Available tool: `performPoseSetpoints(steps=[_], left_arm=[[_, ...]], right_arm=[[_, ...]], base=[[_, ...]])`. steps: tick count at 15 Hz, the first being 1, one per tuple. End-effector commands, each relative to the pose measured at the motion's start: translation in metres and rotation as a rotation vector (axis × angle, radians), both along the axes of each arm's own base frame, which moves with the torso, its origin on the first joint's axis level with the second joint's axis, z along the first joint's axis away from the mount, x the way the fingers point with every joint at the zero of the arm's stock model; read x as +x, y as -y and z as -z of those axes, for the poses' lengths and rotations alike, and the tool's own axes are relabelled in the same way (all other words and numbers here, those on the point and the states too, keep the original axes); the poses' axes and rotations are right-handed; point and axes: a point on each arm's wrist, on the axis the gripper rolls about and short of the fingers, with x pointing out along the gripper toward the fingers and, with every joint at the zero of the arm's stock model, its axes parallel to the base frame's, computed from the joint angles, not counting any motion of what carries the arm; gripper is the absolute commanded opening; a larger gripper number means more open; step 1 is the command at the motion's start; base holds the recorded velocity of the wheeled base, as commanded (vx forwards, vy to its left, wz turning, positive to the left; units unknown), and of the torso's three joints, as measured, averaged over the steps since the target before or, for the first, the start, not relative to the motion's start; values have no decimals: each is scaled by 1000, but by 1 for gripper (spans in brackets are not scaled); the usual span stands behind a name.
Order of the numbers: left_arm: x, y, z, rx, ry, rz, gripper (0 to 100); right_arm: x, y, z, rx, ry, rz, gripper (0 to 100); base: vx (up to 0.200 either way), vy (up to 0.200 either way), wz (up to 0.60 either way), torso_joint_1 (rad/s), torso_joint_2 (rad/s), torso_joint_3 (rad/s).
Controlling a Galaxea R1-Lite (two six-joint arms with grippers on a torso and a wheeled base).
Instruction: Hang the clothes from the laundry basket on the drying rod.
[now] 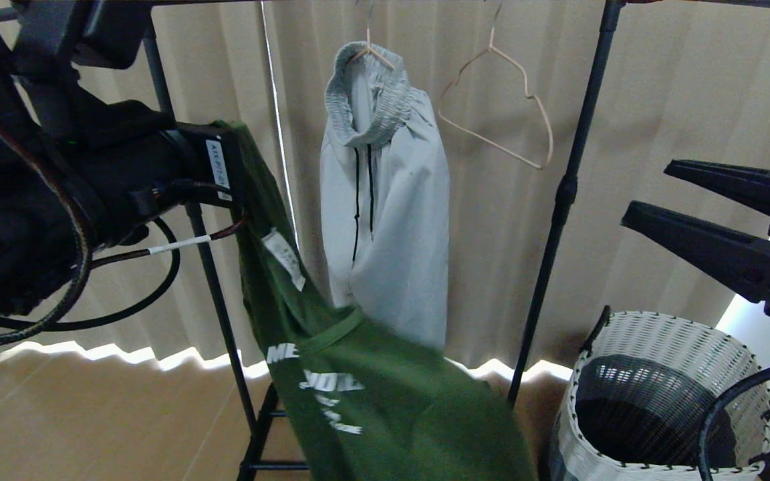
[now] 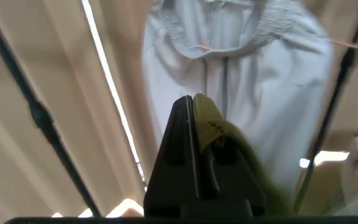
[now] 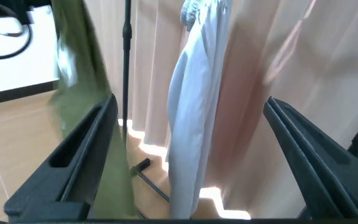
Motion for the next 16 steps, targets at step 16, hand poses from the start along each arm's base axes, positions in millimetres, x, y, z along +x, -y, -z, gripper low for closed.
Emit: performPoseSetpoints(steps=[16], left_arm=[[-48,-55,42,95,-92,-32,0]], right_arm=[[1,38,60,-55,-94,330,100]], base=[[0,0,0,0,0,0]])
